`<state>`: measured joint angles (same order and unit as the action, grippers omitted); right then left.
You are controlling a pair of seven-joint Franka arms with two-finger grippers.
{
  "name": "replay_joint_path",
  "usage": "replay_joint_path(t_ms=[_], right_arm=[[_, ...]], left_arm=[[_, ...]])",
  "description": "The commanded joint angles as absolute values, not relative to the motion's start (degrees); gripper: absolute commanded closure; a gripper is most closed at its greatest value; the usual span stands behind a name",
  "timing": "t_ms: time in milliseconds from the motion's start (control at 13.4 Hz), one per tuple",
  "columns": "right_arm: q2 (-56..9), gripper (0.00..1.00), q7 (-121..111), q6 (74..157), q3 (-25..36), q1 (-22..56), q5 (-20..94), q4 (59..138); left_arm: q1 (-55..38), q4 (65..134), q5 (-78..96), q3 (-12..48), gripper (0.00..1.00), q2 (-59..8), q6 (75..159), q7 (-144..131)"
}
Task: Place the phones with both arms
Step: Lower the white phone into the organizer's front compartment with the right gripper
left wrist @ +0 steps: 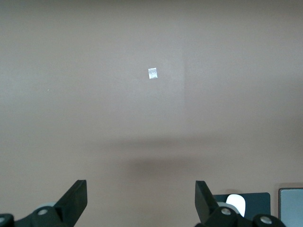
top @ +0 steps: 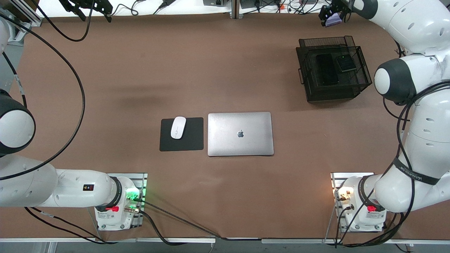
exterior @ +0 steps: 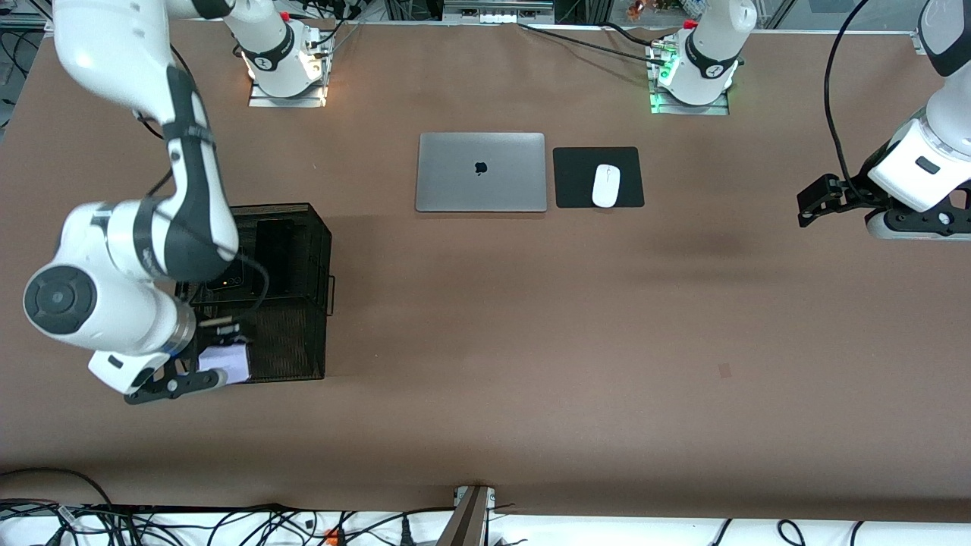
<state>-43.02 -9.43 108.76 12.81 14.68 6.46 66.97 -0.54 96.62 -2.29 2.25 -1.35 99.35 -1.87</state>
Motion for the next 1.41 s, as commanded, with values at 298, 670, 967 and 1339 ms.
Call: replay_joint_path(t_ms=[298,670,967,1339], right_arm=[[-44.56,1.0,-9.06,115.4,12.3,14.06,13.36,77.77],[-44.12,0.0,-7.82,115.05,12.39,13.1,14.67,78.84],[-39.92,0.0,-7.65,109.63,14.41,12.74,14.15,75.95],[-24.29,0.0,-6.06,95.38,14.07,10.03,8.36,80.31]], left_arm=[[-0.44,97.03,-2.02,2.29,0.0,-0.53,98.44,-1.58],[-0.53,96.94,-2.02,2.29,0.0,-0.53,98.44,-1.58],[-0.53,96.94,-2.02,2.29,0.0,-0.53,98.44,-1.58],[-0.53,96.94,-2.02,2.29,0.0,-0.53,98.44,-1.58]])
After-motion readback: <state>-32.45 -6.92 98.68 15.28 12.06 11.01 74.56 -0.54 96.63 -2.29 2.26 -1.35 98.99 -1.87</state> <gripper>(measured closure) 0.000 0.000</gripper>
